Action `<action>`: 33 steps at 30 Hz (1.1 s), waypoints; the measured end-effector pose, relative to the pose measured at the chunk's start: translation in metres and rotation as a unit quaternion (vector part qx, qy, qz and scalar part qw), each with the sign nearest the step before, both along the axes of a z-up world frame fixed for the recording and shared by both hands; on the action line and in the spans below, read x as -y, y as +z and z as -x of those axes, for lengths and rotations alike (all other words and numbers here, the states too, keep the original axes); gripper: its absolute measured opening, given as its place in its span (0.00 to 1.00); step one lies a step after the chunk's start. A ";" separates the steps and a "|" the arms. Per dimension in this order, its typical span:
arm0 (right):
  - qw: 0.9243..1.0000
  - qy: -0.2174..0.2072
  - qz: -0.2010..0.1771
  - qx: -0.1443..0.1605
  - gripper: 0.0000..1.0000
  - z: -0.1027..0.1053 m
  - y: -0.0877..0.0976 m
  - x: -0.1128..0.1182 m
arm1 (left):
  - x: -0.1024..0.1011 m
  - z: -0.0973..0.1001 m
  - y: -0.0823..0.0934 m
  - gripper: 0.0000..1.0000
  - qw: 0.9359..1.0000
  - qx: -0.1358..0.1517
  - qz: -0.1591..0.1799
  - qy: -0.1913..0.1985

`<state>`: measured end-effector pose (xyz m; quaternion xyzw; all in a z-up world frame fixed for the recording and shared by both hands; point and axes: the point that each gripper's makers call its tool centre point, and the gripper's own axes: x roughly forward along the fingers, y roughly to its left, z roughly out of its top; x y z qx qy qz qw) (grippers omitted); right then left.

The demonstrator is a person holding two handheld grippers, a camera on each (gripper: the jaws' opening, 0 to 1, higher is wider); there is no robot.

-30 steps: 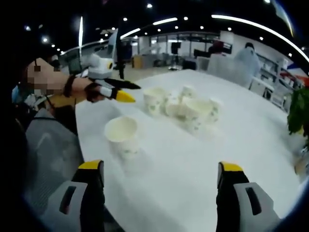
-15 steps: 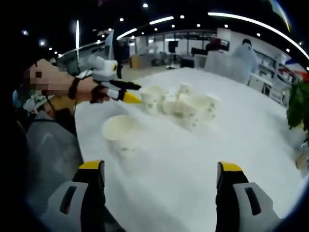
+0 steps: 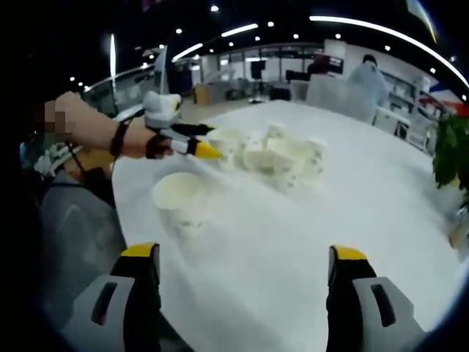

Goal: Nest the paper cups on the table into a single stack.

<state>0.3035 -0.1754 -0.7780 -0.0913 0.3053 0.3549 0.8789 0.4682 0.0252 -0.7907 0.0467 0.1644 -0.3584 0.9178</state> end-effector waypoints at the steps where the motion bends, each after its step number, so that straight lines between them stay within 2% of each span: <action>1: 1.000 -0.001 -0.001 -0.001 0.93 0.000 0.000 0.000 | 0.001 -0.001 0.000 0.75 1.000 0.006 0.000 0.001; 12: 1.000 -0.008 -0.003 -0.006 0.93 0.002 -0.001 0.004 | 0.007 -0.005 -0.005 0.66 1.000 0.015 0.000 -0.012; 23: 1.000 -0.008 -0.001 -0.009 0.93 0.006 -0.003 0.006 | 0.012 -0.007 -0.005 0.49 0.999 0.030 0.008 -0.020; 33: 1.000 0.001 0.002 -0.012 0.93 0.008 -0.003 0.003 | 0.015 -0.004 -0.001 0.46 0.999 0.039 0.015 -0.027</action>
